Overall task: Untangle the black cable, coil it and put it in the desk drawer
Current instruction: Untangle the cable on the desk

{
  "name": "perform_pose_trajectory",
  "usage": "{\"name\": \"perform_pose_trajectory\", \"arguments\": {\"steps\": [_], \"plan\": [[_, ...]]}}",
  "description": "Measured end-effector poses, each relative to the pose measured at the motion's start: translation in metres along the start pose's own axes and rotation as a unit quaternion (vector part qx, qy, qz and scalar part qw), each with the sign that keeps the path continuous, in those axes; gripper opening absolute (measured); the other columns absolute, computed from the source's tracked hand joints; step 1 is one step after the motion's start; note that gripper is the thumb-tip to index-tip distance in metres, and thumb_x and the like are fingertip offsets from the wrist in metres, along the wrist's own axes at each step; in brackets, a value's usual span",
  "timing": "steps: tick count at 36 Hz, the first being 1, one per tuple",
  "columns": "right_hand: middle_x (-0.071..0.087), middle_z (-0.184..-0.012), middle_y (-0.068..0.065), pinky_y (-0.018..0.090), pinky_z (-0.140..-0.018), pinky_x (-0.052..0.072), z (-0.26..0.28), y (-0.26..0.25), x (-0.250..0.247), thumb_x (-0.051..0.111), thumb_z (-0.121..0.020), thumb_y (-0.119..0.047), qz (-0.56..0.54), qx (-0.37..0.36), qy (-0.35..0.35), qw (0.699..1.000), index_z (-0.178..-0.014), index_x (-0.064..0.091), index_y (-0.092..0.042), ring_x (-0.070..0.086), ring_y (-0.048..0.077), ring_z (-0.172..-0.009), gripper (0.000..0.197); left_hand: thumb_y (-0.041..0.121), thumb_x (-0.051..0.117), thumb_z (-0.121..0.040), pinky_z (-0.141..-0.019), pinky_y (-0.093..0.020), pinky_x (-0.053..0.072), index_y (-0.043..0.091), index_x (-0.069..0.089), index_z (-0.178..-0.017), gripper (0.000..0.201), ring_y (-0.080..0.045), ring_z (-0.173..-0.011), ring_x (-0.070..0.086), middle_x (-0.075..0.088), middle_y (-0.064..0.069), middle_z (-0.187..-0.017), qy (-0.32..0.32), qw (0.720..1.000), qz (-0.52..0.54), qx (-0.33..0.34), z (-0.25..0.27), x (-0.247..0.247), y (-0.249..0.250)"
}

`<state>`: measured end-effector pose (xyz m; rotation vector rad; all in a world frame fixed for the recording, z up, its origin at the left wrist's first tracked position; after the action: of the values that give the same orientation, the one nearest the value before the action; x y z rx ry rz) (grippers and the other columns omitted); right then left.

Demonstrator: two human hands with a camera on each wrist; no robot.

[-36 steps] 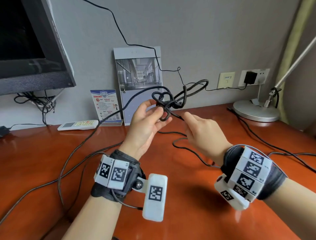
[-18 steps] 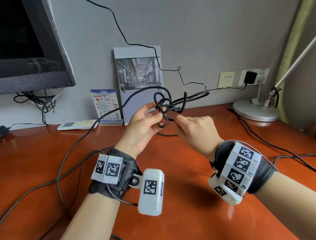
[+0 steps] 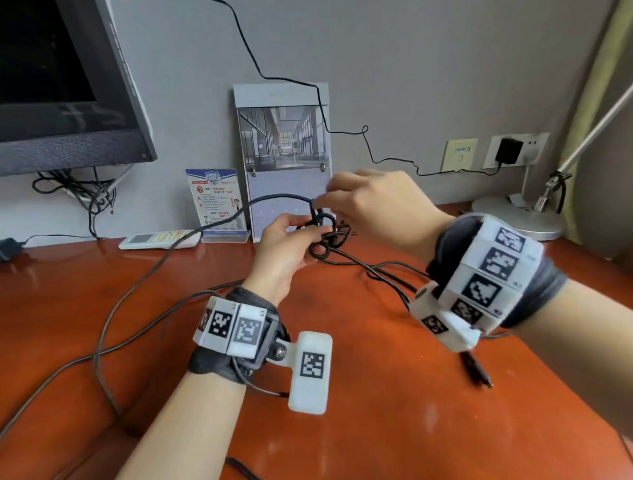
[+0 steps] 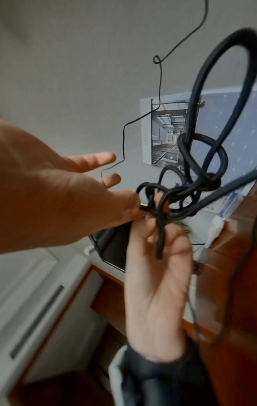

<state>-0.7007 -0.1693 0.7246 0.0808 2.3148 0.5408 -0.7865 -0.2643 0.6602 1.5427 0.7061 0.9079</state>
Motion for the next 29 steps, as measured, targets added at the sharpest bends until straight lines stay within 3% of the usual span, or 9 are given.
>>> {"name": "perform_pose_trajectory", "arguments": {"steps": [4, 7, 10, 13, 16, 19, 21, 25, 29], "plan": [[0.066, -0.088, 0.007, 0.021, -0.037, 0.037, -0.014, -0.002, 0.011, 0.074, -0.067, -0.001, 0.031, -0.129, -0.088, 0.987, -0.084, 0.074, -0.018, 0.061, 0.029, -0.077, 0.024, 0.001, 0.062, -0.083, -0.056, -0.025, 0.047, 0.016, 0.051, -0.082, 0.019, -0.019, -0.069, 0.059, 0.068, -0.011, -0.084, -0.009, 0.999, -0.041, 0.011, 0.003, 0.007, -0.001], [0.061, -0.069, 0.007, 0.025, -0.035, 0.042, -0.02, -0.007, 0.01, 0.079, -0.057, 0.005, 0.047, -0.195, -0.087, 0.976, -0.065, 0.064, -0.01, 0.06, 0.028, -0.065, 0.023, 0.003, 0.066, -0.08, -0.057, -0.025, 0.048, 0.016, 0.054, -0.081, 0.017, -0.017, -0.065, 0.059, 0.067, -0.01, -0.081, -0.017, 0.997, -0.071, 0.015, 0.006, 0.01, -0.002], [0.056, -0.059, 0.006, 0.02, -0.039, 0.033, -0.019, -0.004, 0.008, 0.077, -0.058, 0.005, 0.034, -0.208, -0.093, 0.973, -0.064, 0.06, -0.009, 0.057, 0.026, -0.054, 0.022, 0.005, 0.067, -0.08, -0.058, -0.026, 0.048, 0.013, 0.056, -0.085, 0.014, -0.015, -0.062, 0.059, 0.068, -0.013, -0.081, -0.037, 0.994, -0.096, 0.019, 0.008, 0.012, -0.002], [0.055, -0.06, 0.009, 0.022, -0.044, 0.03, -0.01, 0.004, 0.009, 0.068, -0.066, 0.0, 0.0, -0.127, -0.129, 0.983, -0.066, 0.057, -0.007, 0.057, 0.027, -0.049, 0.013, 0.002, 0.066, -0.08, -0.046, -0.024, 0.046, 0.012, 0.053, -0.08, 0.017, -0.014, -0.043, 0.056, 0.064, -0.004, -0.058, -0.038, 0.991, -0.121, 0.036, 0.009, 0.012, 0.0], [0.061, -0.079, 0.017, 0.034, -0.052, 0.032, -0.005, 0.017, 0.002, 0.063, -0.081, -0.009, -0.042, 0.04, -0.12, 0.991, -0.081, 0.058, -0.002, 0.059, 0.038, -0.065, 0.009, -0.006, 0.052, -0.084, -0.047, -0.025, 0.049, 0.009, 0.048, -0.083, 0.015, -0.02, -0.051, 0.067, 0.067, -0.004, -0.062, -0.052, 0.991, -0.119, 0.034, 0.011, 0.014, 0.001], [0.064, -0.09, 0.021, 0.039, -0.067, 0.039, 0.001, 0.041, -0.005, 0.058, -0.089, -0.022, -0.104, 0.255, -0.063, 0.959, -0.088, 0.059, -0.003, 0.057, 0.041, -0.084, 0.019, -0.006, 0.049, -0.085, -0.05, -0.026, 0.051, 0.009, 0.05, -0.086, 0.015, -0.021, -0.056, 0.069, 0.064, -0.005, -0.058, -0.063, 0.992, -0.1, 0.034, 0.015, 0.019, 0.003], [0.064, -0.095, 0.02, 0.038, -0.07, 0.042, 0.005, 0.045, -0.003, 0.057, -0.089, -0.026, -0.087, 0.325, -0.082, 0.938, -0.092, 0.059, -0.007, 0.057, 0.039, -0.09, 0.019, -0.005, 0.049, -0.086, -0.049, -0.023, 0.051, 0.01, 0.052, -0.086, 0.015, -0.02, -0.055, 0.069, 0.066, -0.01, -0.066, -0.065, 0.993, -0.097, 0.032, 0.016, 0.02, 0.003], [0.053, -0.123, 0.002, 0.035, -0.066, 0.041, 0.003, 0.019, 0.005, 0.053, -0.085, -0.008, 0.001, 0.153, -0.173, 0.973, -0.121, 0.051, -0.018, 0.049, 0.027, -0.112, 0.037, -0.008, 0.049, -0.085, -0.048, -0.023, 0.052, 0.005, 0.053, -0.083, 0.014, -0.023, -0.055, 0.069, 0.068, -0.017, -0.085, -0.064, 0.993, -0.094, 0.014, 0.019, 0.02, -0.001], [0.064, -0.095, 0.004, 0.029, -0.051, 0.046, -0.007, 0.006, -0.005, 0.068, -0.07, -0.002, 0.087, -0.102, -0.078, 0.988, -0.107, 0.067, -0.019, 0.06, 0.026, -0.084, 0.04, -0.009, 0.05, -0.085, -0.047, -0.023, 0.053, 0.005, 0.054, -0.082, 0.015, -0.02, -0.05, 0.067, 0.069, -0.013, -0.074, -0.062, 0.995, -0.081, 0.021, 0.019, 0.016, 0.004]]}}
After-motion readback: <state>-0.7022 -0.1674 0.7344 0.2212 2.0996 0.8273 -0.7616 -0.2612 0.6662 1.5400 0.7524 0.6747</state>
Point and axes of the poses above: each hand's wrist, its own z-axis away from the middle knuckle, its own x-axis out of the palm, y = z × x, the point moved 3 cm from there along -z, towards the middle knuckle
